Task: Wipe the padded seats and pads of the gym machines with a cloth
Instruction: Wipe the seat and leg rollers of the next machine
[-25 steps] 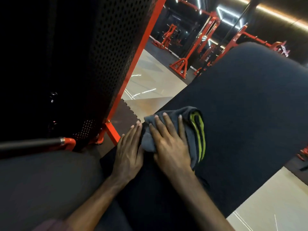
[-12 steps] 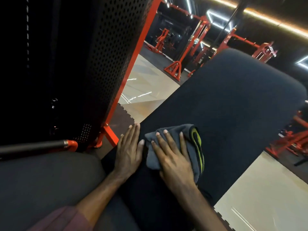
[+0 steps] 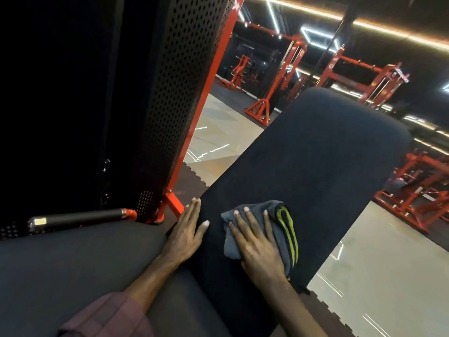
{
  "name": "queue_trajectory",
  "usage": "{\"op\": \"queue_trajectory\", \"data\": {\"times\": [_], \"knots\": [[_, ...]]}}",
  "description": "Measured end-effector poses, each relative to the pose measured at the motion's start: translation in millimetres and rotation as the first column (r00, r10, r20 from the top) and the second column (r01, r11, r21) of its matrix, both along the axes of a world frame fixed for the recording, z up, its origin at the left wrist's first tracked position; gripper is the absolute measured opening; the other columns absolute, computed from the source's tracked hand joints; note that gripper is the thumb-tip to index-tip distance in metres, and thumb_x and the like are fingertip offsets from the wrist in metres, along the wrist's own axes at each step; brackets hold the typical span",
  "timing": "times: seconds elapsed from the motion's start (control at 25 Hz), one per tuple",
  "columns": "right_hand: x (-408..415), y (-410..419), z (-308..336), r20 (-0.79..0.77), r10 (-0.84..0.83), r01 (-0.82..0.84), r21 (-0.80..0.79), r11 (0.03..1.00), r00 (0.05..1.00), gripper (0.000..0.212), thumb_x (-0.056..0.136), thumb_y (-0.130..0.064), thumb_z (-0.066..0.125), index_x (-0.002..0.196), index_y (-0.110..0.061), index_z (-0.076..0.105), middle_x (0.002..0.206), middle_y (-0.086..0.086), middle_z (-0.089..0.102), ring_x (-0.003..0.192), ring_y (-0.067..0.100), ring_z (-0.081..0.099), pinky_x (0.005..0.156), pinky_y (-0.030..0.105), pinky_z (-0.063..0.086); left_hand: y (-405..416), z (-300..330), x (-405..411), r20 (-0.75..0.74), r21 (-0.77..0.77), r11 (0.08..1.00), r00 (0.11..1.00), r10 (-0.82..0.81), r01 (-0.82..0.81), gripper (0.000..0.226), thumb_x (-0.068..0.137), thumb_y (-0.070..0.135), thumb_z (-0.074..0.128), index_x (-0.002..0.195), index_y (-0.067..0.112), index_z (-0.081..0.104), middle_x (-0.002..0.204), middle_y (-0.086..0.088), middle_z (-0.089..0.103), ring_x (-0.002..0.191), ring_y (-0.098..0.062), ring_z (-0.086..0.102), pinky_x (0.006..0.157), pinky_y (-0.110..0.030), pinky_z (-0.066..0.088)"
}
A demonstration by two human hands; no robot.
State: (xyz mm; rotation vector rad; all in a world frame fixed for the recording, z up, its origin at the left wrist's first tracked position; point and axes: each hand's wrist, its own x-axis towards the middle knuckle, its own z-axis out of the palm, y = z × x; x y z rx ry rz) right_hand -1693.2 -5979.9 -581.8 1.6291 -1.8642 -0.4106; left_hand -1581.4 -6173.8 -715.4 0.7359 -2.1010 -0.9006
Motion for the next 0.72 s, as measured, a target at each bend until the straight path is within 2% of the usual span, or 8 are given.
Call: {"op": "queue_trajectory", "data": {"times": [0.08, 0.2, 0.28, 0.36, 0.48, 0.6, 0.72], "knots": [[-4.2, -4.9, 8.6, 0.029, -0.057, 0.059, -0.067, 0.996, 0.998, 0.081, 0.083, -0.029, 0.058, 0.160, -0.013, 0.041, 0.172, 0.010, 0.025, 0.162, 0.032, 0.010, 0.126, 0.066, 0.009, -9.4, 0.8, 2.7, 0.020, 0.039, 0.999, 0.999, -0.026, 0.026, 0.085, 0.101, 0.072, 0.024, 0.169, 0.023, 0.011, 0.176, 0.005, 0.006, 0.163, -0.014, 0.006, 0.133, -0.042, 0.014], [10.0, 49.5, -28.4, 0.134, -0.069, 0.094, -0.191, 0.977, 0.989, 0.086, 0.079, -0.024, 0.062, 0.161, -0.012, 0.039, 0.173, 0.009, 0.023, 0.161, 0.034, 0.014, 0.126, 0.066, 0.012, -10.6, 2.7, 3.4, 0.060, 0.070, 0.997, 0.998, -0.013, 0.009, 0.084, 0.102, 0.068, 0.024, 0.169, 0.018, 0.012, 0.176, 0.001, 0.009, 0.163, -0.014, 0.007, 0.133, -0.037, 0.010], [26.0, 79.2, -57.9, 0.150, -0.065, 0.085, -0.131, 0.988, 0.987, 0.086, 0.079, -0.023, 0.069, 0.160, -0.012, 0.041, 0.173, 0.010, 0.023, 0.161, 0.035, 0.016, 0.124, 0.068, 0.017, -6.4, 3.3, 0.6, 0.056, 0.044, 0.999, 0.998, 0.001, -0.003, 0.096, 0.099, 0.078, 0.013, 0.169, 0.012, 0.013, 0.176, -0.005, 0.010, 0.163, -0.018, 0.009, 0.131, -0.030, 0.006], [25.5, 59.1, -63.0, 0.155, -0.037, 0.040, -0.017, 0.999, 0.987, 0.081, 0.082, -0.022, 0.067, 0.159, -0.011, 0.043, 0.172, 0.010, 0.025, 0.161, 0.035, 0.015, 0.123, 0.068, 0.019, -3.1, -1.7, -1.7, 0.046, 0.004, 1.000, 0.999, 0.014, -0.014, 0.104, 0.096, 0.083, 0.006, 0.168, 0.008, 0.017, 0.175, -0.009, 0.015, 0.163, -0.022, 0.013, 0.129, -0.028, 0.007], [9.8, -17.7, -26.4, 0.039, 0.034, -0.036, 0.045, 0.998, 0.999, 0.079, 0.082, -0.022, 0.058, 0.158, -0.010, 0.043, 0.170, 0.012, 0.029, 0.161, 0.036, 0.013, 0.124, 0.067, 0.012, -14.4, 3.9, 4.0, 0.034, 0.024, 0.999, 0.999, -0.025, 0.024, 0.086, 0.104, 0.068, 0.026, 0.167, 0.011, 0.019, 0.174, -0.008, 0.019, 0.162, -0.020, 0.016, 0.131, -0.031, 0.012], [1.5, -41.1, 1.6, 0.053, -0.030, 0.032, -0.056, 0.998, 0.998, 0.081, 0.082, -0.028, 0.051, 0.160, -0.011, 0.040, 0.171, 0.012, 0.027, 0.161, 0.035, 0.013, 0.127, 0.065, 0.005, -23.3, 3.6, 12.4, -0.006, 0.077, 0.994, 0.997, -0.083, 0.084, 0.070, 0.108, 0.047, 0.045, 0.167, 0.016, 0.023, 0.173, -0.004, 0.025, 0.161, -0.016, 0.020, 0.131, -0.034, 0.019], [21.2, -12.4, -28.9, 0.068, -0.044, 0.047, -0.043, 0.998, 0.997, 0.085, 0.079, -0.026, 0.063, 0.160, -0.010, 0.040, 0.172, 0.012, 0.026, 0.161, 0.036, 0.015, 0.126, 0.066, 0.005, -30.7, 10.9, 19.3, -0.057, 0.124, 0.987, 0.994, -0.098, 0.105, 0.059, 0.111, 0.036, 0.050, 0.165, 0.020, 0.033, 0.170, -0.001, 0.035, 0.157, -0.012, 0.029, 0.125, -0.021, 0.021]]}}
